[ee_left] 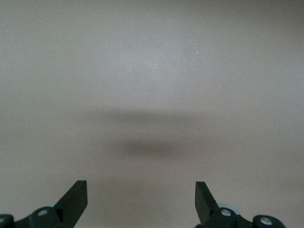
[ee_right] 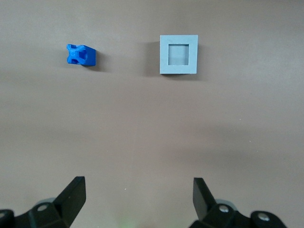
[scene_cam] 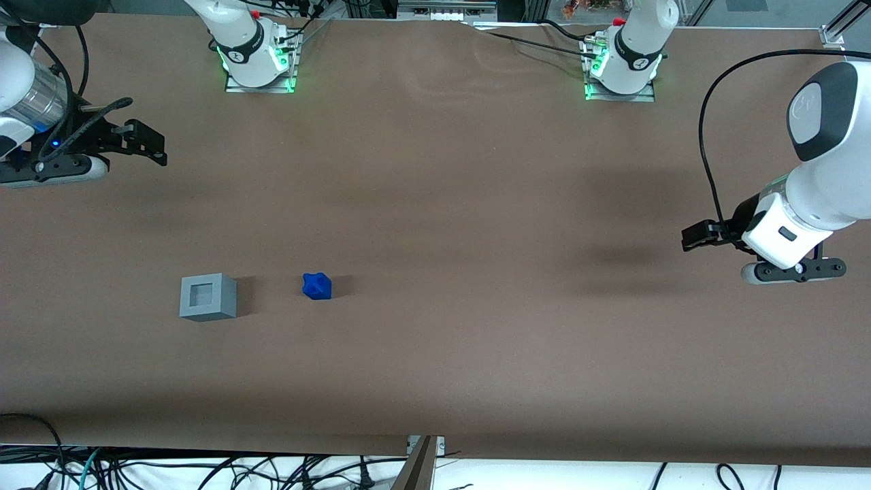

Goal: Insert blue part into gray base with right arm

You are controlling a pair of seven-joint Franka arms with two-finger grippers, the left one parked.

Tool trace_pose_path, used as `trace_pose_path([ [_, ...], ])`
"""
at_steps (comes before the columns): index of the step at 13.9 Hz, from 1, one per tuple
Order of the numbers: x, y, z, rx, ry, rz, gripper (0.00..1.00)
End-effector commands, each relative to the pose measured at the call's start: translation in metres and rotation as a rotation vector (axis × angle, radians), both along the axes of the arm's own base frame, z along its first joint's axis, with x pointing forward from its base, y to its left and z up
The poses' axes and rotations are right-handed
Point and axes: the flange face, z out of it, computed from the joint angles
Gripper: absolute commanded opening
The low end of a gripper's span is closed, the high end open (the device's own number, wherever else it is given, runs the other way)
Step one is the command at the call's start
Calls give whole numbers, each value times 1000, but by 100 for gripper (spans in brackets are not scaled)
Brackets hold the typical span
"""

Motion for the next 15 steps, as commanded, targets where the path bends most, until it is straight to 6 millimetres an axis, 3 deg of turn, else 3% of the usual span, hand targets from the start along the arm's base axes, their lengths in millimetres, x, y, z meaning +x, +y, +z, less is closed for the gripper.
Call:
trace_pose_path([
  [1,-2,1,4,11,22,5,100],
  [15,2,2,13,0,-9,12,100],
])
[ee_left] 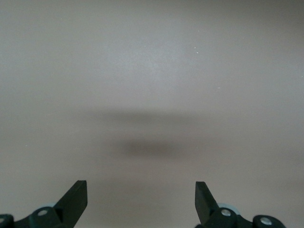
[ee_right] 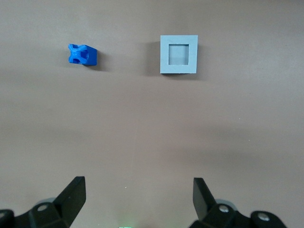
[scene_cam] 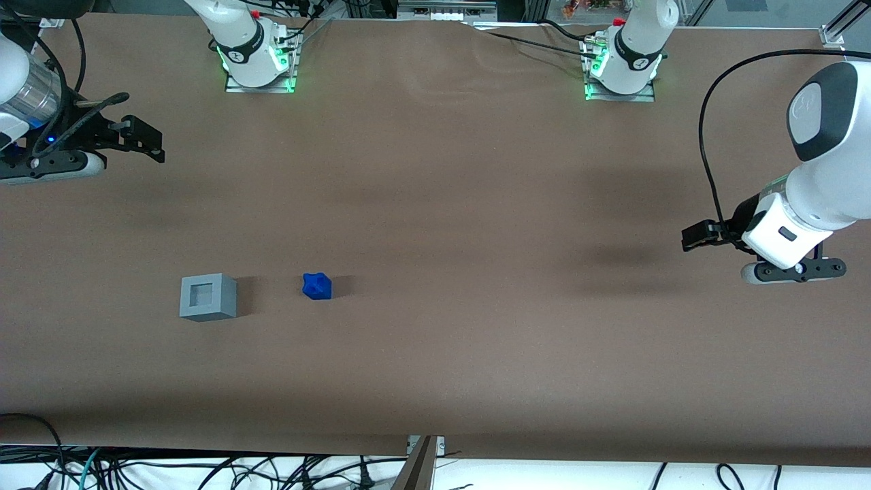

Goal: Insert blue part into gray base with right arm

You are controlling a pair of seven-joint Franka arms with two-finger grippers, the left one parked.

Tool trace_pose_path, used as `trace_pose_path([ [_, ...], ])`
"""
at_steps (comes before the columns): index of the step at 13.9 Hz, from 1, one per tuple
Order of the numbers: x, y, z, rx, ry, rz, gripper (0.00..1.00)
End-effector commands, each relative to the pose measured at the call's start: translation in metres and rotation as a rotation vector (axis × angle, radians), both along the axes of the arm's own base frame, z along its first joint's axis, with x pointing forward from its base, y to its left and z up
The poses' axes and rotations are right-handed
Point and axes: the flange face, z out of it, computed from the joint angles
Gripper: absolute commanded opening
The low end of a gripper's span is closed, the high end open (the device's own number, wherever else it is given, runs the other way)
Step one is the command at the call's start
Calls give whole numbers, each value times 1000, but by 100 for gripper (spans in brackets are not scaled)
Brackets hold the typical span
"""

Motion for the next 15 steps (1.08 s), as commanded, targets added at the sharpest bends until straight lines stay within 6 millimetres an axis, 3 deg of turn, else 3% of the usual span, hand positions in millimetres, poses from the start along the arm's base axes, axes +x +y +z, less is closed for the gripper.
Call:
trace_pose_path([
  [1,4,2,6,-17,-12,14,100],
  [12,9,1,-2,-13,-12,9,100],
  [15,17,4,-17,-2,9,14,100],
])
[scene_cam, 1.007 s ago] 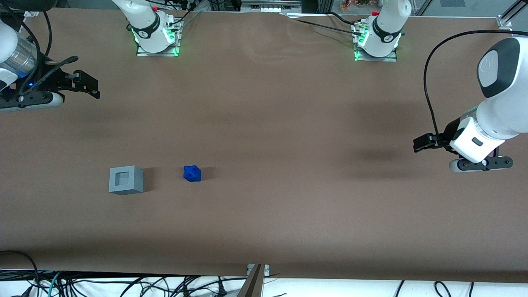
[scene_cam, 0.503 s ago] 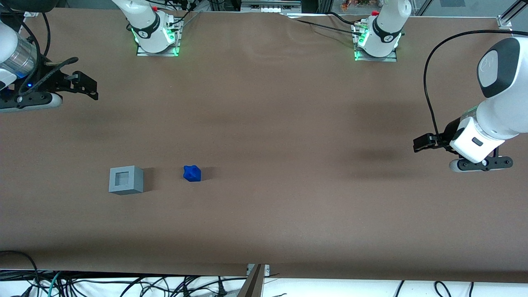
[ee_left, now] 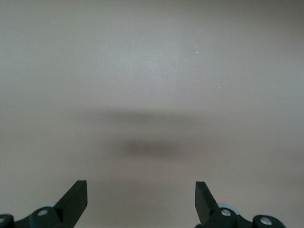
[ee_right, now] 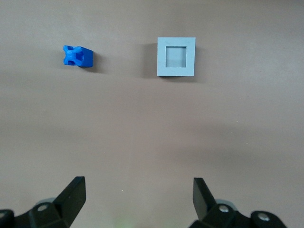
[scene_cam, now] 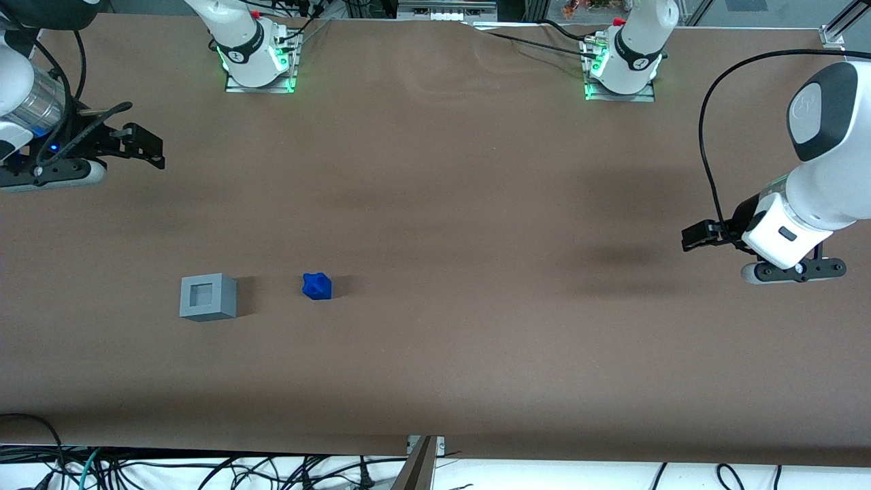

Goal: Insert blue part into gray base with right arm

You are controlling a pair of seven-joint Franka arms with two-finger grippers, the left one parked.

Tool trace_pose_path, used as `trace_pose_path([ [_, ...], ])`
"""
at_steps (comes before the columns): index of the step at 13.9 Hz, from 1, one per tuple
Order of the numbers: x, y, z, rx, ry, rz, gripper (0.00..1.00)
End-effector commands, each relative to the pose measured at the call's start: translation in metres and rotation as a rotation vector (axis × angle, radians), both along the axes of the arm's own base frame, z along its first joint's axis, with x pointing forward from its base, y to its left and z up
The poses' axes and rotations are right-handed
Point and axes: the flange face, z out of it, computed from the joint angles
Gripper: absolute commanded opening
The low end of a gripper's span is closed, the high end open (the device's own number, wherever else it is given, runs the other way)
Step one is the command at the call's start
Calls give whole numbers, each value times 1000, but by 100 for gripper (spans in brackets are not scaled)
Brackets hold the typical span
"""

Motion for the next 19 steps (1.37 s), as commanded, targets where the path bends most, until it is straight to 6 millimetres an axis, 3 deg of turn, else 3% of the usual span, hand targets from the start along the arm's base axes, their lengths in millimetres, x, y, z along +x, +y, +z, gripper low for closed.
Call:
trace_pose_path([
  [1,10,11,-7,7,-2,20,100],
  [3,26,43,-34,17,-15,56,100],
  [6,67,101,-125,58,-28,-86,100],
  [8,81,149,-170,61,-78,-117,100],
  [10,83,178,-217,34,-73,-132,100],
  [14,93,191,-280,63,-92,-157,100],
  [19,99,192,-319,85,-112,-178,99],
])
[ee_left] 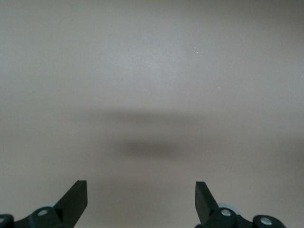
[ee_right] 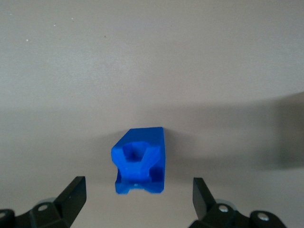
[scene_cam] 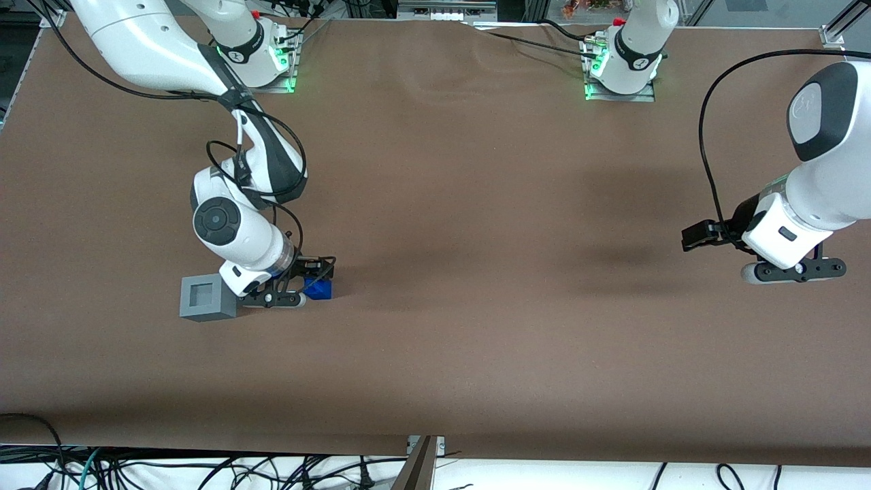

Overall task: Insert blue part into gray base with right arm
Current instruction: 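Reach the right gripper down to the blue block and grasp it, then lift the blue block and carry it over the gray base's hole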

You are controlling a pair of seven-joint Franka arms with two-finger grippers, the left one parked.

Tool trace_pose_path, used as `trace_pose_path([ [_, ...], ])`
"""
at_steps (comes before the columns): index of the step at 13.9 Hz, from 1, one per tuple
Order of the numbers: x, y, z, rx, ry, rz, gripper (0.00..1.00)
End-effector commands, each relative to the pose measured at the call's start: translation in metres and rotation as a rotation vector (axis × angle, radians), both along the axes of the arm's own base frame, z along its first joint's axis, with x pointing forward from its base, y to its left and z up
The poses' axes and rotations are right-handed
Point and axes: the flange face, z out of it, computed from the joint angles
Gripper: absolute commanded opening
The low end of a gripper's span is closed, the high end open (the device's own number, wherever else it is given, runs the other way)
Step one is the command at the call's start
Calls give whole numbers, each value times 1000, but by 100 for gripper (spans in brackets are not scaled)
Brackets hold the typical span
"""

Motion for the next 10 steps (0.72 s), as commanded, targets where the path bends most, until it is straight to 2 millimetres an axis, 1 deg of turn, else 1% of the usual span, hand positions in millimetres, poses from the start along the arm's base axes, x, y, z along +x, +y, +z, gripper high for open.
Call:
trace_pose_path([
  [1,6,8,-19,-4,-33,-26,99],
  [4,7,9,-39,-25,-53,-37,97],
  [5,7,9,-42,-25,-53,-36,93],
  [6,7,8,-44,-25,-52,-36,83],
  [7,7,8,-43,-25,-53,-35,72],
  [8,7,7,-42,-25,-53,-34,59],
  [10,13,1,-33,-22,-61,-41,32],
])
